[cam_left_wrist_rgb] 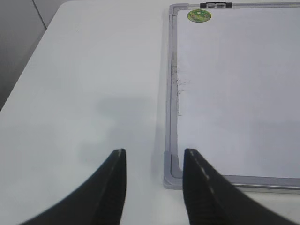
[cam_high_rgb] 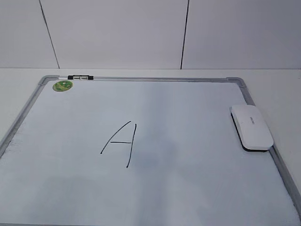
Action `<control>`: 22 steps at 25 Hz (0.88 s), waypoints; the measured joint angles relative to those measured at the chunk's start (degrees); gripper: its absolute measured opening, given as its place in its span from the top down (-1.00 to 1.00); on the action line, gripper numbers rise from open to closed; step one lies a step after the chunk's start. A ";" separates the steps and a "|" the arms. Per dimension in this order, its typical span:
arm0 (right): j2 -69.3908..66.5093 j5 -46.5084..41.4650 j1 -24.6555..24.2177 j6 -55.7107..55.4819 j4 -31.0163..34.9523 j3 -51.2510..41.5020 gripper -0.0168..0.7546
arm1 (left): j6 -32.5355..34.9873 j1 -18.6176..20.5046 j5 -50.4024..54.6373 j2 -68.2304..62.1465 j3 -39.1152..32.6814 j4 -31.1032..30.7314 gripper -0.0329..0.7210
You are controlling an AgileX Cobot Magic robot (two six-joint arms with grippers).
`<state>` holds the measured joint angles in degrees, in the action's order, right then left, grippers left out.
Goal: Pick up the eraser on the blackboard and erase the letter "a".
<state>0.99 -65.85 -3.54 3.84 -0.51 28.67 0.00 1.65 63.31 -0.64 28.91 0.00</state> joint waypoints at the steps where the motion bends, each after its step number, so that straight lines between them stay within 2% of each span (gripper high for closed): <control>1: 0.00 0.00 0.00 0.00 0.00 0.00 -0.55 | 0.00 0.00 0.00 0.00 0.00 0.00 0.10; 22: 0.00 0.00 0.00 0.00 0.00 0.00 -0.55 | 0.00 0.00 0.00 0.00 0.00 0.00 0.10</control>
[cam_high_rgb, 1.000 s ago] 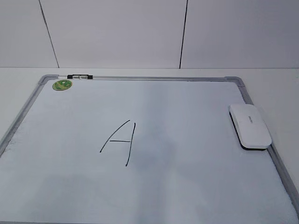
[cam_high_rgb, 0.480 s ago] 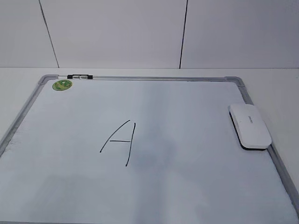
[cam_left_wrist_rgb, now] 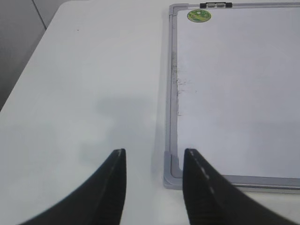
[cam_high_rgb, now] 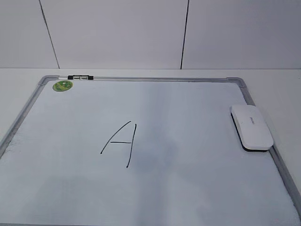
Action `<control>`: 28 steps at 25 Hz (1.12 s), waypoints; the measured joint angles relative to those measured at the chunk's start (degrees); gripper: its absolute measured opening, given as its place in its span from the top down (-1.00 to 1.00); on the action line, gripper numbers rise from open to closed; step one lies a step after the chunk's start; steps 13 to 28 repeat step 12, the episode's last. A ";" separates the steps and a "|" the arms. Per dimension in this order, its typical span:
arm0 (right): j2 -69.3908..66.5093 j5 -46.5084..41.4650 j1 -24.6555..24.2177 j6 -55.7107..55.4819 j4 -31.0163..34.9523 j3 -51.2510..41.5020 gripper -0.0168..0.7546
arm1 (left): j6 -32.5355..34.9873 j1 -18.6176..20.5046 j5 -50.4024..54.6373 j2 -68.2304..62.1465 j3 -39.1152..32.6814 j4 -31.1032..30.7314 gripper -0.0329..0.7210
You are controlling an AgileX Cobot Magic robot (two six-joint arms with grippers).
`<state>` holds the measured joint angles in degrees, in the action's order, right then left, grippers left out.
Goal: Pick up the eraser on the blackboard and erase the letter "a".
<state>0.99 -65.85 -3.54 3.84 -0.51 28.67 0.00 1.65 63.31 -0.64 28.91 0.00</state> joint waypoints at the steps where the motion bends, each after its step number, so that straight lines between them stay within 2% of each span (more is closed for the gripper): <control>1: 0.00 0.00 0.00 0.00 0.00 0.00 -0.55 | 0.00 0.00 0.00 0.00 0.00 0.00 0.10; 28: 0.00 0.00 0.00 0.00 0.00 0.00 -0.55 | 0.00 0.00 0.00 0.00 0.00 0.00 0.10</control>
